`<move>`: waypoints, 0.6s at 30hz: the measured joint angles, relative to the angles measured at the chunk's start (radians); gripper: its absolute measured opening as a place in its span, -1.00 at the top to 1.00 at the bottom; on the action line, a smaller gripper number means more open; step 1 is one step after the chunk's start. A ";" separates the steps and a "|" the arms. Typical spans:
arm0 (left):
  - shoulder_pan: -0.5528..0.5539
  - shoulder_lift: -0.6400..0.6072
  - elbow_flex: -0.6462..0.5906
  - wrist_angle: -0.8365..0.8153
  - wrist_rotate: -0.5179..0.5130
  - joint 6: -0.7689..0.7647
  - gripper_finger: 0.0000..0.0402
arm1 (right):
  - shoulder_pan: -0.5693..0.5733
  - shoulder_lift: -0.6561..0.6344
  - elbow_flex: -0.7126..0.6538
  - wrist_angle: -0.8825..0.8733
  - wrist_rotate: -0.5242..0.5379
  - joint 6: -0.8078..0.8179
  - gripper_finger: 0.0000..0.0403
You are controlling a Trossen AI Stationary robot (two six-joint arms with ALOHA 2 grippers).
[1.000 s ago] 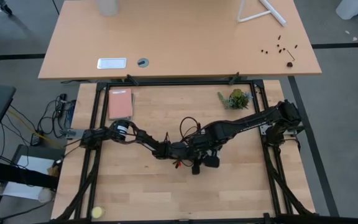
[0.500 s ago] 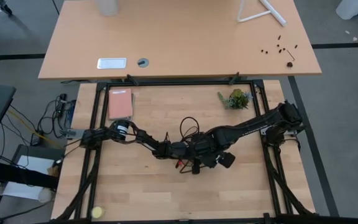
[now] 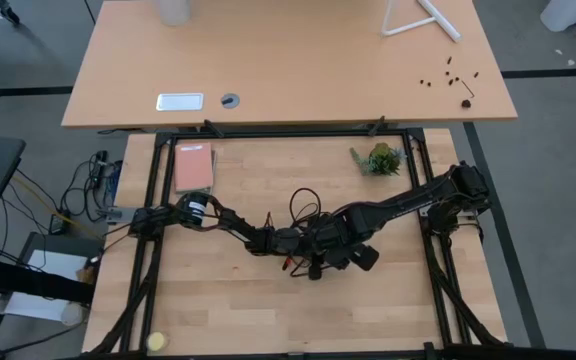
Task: Screw lightbulb
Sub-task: Insert the lightbulb into the lamp
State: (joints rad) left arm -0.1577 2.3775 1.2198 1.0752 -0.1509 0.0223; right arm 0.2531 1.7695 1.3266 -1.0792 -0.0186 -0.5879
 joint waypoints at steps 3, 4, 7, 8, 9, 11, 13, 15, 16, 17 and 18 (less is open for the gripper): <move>0.000 0.000 0.000 0.000 0.000 0.000 0.11 | -0.001 0.000 0.000 0.005 -0.004 0.141 -0.21; 0.000 0.000 0.000 0.000 0.000 0.000 0.11 | -0.002 0.001 -0.001 0.007 -0.004 0.194 -0.21; 0.000 0.000 0.000 0.000 0.000 0.000 0.11 | -0.006 0.001 -0.001 0.015 -0.004 0.395 -0.21; 0.000 0.000 0.000 0.000 0.000 0.000 0.11 | -0.008 0.001 -0.002 0.020 -0.004 0.473 -0.23; 0.000 0.000 0.000 0.000 0.000 0.000 0.11 | -0.012 0.001 -0.002 0.025 -0.004 0.564 -0.27; 0.000 0.000 0.000 0.000 0.000 0.000 0.11 | -0.021 0.002 -0.002 0.041 -0.005 0.762 -0.35; 0.000 0.000 -0.001 0.001 0.001 0.000 0.11 | -0.030 0.003 -0.001 0.055 -0.004 0.966 -0.40; 0.000 0.000 -0.001 0.001 0.003 0.000 0.11 | -0.041 0.002 -0.003 0.063 -0.004 1.148 -0.40; 0.000 0.000 -0.001 0.002 0.004 0.000 0.11 | -0.045 0.003 -0.003 0.064 -0.003 1.231 -0.38; 0.000 0.000 -0.001 0.003 0.004 0.000 0.11 | -0.049 0.003 -0.003 0.064 -0.002 1.303 -0.36; 0.000 0.000 -0.001 0.003 0.004 0.000 0.11 | -0.052 0.003 -0.003 0.063 -0.002 1.368 -0.33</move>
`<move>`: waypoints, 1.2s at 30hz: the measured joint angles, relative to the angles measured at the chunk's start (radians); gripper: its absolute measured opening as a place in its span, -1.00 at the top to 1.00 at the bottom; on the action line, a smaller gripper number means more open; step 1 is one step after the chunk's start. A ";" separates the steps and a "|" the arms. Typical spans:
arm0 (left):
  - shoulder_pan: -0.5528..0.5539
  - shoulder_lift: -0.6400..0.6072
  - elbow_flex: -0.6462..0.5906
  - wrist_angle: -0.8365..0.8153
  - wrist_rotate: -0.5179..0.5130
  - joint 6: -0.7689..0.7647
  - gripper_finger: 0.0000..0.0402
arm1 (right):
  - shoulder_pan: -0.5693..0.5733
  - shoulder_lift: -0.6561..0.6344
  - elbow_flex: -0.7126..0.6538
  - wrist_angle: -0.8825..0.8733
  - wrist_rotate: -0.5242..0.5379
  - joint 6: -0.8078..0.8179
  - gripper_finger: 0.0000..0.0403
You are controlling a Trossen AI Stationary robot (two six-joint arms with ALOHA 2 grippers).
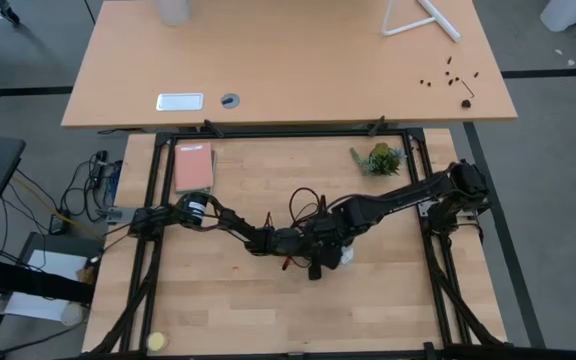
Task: Screw lightbulb
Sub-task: Insert the lightbulb into the lamp
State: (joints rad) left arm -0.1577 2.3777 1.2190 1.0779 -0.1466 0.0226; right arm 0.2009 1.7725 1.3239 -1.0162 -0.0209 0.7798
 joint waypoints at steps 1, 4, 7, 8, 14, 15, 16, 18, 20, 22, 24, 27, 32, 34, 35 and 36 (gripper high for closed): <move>0.000 0.000 0.000 0.000 0.000 0.000 0.11 | -0.002 0.000 0.000 -0.001 -0.001 0.056 -0.30; 0.000 0.000 0.000 0.000 0.000 -0.001 0.11 | -0.003 0.000 0.000 -0.002 0.001 0.146 -0.22; 0.000 0.000 0.000 0.001 -0.001 -0.001 0.11 | -0.003 0.000 0.000 0.003 0.001 0.098 -0.25; 0.000 0.000 0.000 0.000 -0.001 -0.001 0.11 | -0.003 0.000 0.000 0.006 -0.002 0.050 -0.29; 0.000 0.000 0.000 0.001 -0.004 -0.003 0.11 | -0.012 0.001 0.006 0.007 -0.013 -0.118 -0.67; 0.000 0.000 0.000 0.001 -0.004 -0.003 0.11 | -0.013 0.002 0.012 0.002 -0.020 -0.160 -0.72; 0.000 0.000 0.000 0.000 -0.004 -0.002 0.11 | -0.015 0.003 0.019 0.000 -0.028 -0.211 -0.77; 0.000 0.000 0.000 0.001 -0.004 -0.001 0.11 | -0.019 0.006 0.037 0.000 -0.043 -0.310 -0.85; 0.000 0.000 0.000 0.001 -0.004 -0.001 0.11 | -0.021 0.011 0.060 0.001 -0.054 -0.402 -0.90; 0.000 0.000 0.000 0.000 -0.004 -0.001 0.11 | -0.021 0.009 0.077 -0.004 -0.055 -0.519 -0.94; 0.000 0.000 0.000 0.000 -0.004 -0.001 0.11 | -0.015 0.007 0.079 -0.015 -0.055 -0.671 -0.95; 0.000 0.000 0.000 -0.001 -0.004 -0.001 0.11 | 0.005 0.007 0.079 -0.058 -0.056 -0.938 -0.94; 0.000 0.000 0.000 -0.004 -0.004 -0.001 0.11 | 0.028 0.006 0.080 -0.112 -0.058 -1.309 -0.90; 0.000 0.000 0.000 -0.004 -0.004 -0.001 0.11 | 0.035 0.006 0.080 -0.128 -0.045 -1.409 -0.88; 0.000 0.000 0.000 -0.004 -0.004 -0.001 0.11 | 0.039 0.006 0.080 -0.129 -0.029 -1.457 -0.87; 0.000 0.000 0.000 -0.005 -0.004 -0.001 0.11 | 0.042 0.008 0.081 -0.130 -0.010 -1.498 -0.86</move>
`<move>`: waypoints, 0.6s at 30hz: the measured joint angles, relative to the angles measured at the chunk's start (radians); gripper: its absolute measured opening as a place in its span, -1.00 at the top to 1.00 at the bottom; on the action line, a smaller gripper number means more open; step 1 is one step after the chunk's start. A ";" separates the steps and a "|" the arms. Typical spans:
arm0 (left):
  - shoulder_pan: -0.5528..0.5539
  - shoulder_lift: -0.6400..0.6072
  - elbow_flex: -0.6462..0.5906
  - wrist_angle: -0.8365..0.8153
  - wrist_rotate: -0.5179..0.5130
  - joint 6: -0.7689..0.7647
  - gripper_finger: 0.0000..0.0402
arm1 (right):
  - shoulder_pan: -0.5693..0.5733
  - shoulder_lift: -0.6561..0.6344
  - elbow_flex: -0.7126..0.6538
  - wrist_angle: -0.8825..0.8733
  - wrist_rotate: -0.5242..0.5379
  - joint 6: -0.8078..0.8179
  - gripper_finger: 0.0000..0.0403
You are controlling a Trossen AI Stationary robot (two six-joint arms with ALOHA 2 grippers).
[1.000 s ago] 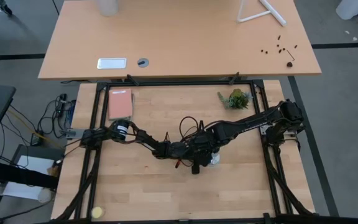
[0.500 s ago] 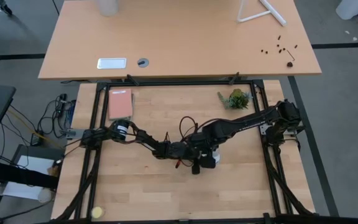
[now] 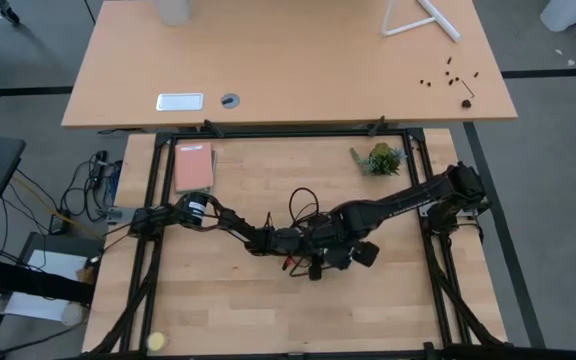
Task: Screw lightbulb
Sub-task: Insert the lightbulb into the lamp
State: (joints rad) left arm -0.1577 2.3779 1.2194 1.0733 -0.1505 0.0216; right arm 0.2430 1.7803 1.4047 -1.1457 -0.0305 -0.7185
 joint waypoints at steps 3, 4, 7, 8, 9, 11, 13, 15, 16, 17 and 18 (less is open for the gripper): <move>0.000 0.000 0.000 0.000 0.000 0.000 0.11 | 0.005 0.001 0.000 -0.006 0.034 -0.112 -0.85; 0.000 0.000 0.000 0.000 0.000 0.000 0.11 | 0.005 0.002 0.000 0.001 0.035 -0.139 -0.85; 0.000 0.000 0.000 -0.001 0.000 0.000 0.11 | 0.005 0.003 0.000 0.009 0.037 -0.204 -0.85; 0.000 0.000 0.000 -0.001 0.000 0.000 0.11 | 0.004 0.003 0.000 0.009 0.037 -0.222 -0.85; 0.001 0.000 0.000 -0.001 0.000 0.000 0.11 | 0.004 0.003 0.000 0.009 0.037 -0.237 -0.85; 0.001 0.000 0.000 -0.001 0.000 0.004 0.11 | 0.003 0.002 -0.003 0.019 0.038 -0.260 -0.83; 0.001 0.000 0.000 0.000 -0.002 0.005 0.11 | 0.004 0.002 -0.018 0.037 0.039 -0.276 -0.76; 0.001 0.000 0.000 -0.001 -0.001 0.004 0.11 | 0.004 0.002 -0.035 0.050 0.039 -0.283 -0.67; 0.001 0.000 0.000 -0.003 -0.001 0.004 0.11 | 0.004 0.001 -0.042 0.058 0.040 -0.286 -0.62; 0.001 0.000 0.000 -0.003 0.000 0.003 0.11 | 0.004 -0.003 -0.051 0.062 0.040 -0.287 -0.56; 0.001 0.000 0.000 -0.003 0.000 0.002 0.11 | 0.004 -0.004 -0.056 0.061 0.040 -0.287 -0.50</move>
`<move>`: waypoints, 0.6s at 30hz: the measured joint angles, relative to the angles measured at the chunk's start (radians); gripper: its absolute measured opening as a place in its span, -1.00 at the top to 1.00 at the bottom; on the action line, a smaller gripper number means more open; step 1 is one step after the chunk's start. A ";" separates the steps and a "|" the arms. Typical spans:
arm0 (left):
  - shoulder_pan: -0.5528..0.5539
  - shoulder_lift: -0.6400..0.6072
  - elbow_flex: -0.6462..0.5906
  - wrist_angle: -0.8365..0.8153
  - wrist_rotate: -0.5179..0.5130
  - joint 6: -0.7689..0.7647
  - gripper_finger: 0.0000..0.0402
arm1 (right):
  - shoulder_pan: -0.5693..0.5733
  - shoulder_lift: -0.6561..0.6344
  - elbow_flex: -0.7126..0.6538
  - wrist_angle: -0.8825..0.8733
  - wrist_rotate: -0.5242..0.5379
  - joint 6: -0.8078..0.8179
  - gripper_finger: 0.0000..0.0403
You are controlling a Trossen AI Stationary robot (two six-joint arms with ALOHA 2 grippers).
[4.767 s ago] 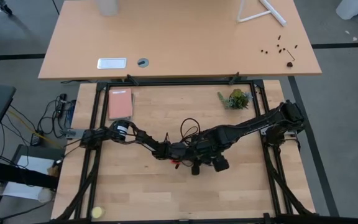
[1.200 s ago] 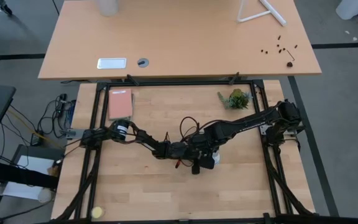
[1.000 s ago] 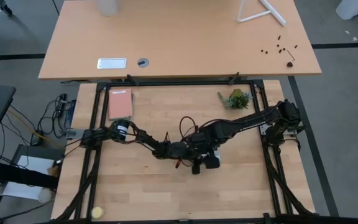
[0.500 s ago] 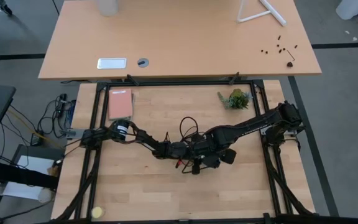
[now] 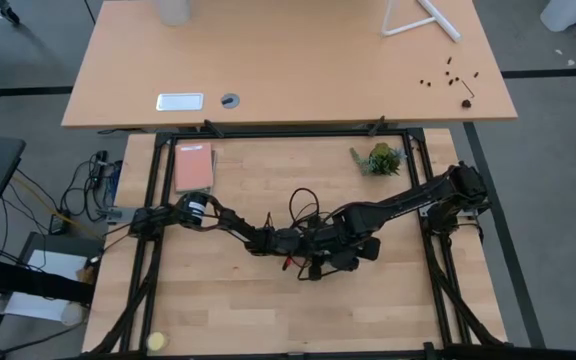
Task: Screw lightbulb
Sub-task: Insert the lightbulb into the lamp
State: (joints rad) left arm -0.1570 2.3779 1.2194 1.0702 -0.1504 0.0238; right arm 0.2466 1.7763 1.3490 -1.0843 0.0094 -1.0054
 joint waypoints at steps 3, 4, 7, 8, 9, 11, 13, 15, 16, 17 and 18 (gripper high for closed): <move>0.000 0.000 0.000 0.000 0.000 -0.002 0.11 | 0.000 0.000 -0.002 -0.006 -0.001 0.007 -0.31; 0.000 0.000 0.000 -0.001 0.001 -0.001 0.11 | 0.000 0.000 -0.003 -0.005 -0.001 0.009 -0.26; 0.000 0.000 0.000 -0.001 0.001 -0.002 0.11 | 0.000 0.000 -0.003 -0.004 -0.003 0.040 -0.23; 0.000 0.000 0.000 -0.001 0.001 -0.002 0.11 | 0.000 0.001 -0.003 -0.003 -0.003 0.069 -0.23; 0.000 0.000 0.000 -0.001 0.001 -0.002 0.11 | 0.000 0.001 -0.004 -0.001 -0.003 0.108 -0.23; 0.000 0.000 0.000 -0.001 0.001 -0.002 0.11 | -0.003 0.001 -0.004 0.001 -0.003 0.195 -0.23; 0.000 0.000 0.000 -0.001 0.001 -0.003 0.11 | -0.007 0.002 -0.005 0.004 -0.004 0.286 -0.25; 0.000 0.000 0.000 -0.001 0.001 -0.003 0.11 | -0.008 0.002 -0.005 0.008 -0.005 0.385 -0.31; 0.000 0.000 0.000 0.000 0.001 -0.003 0.11 | -0.008 0.002 -0.005 0.011 -0.005 0.434 -0.32; 0.000 0.000 0.000 0.000 0.001 -0.002 0.11 | -0.008 0.003 -0.006 0.014 -0.006 0.478 -0.33; 0.000 0.000 0.000 0.000 0.001 -0.002 0.11 | -0.008 0.003 -0.005 0.016 -0.006 0.525 -0.33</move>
State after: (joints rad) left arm -0.1566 2.3779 1.2190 1.0698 -0.1497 0.0220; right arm 0.2390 1.7794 1.3437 -1.0680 0.0036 -0.4804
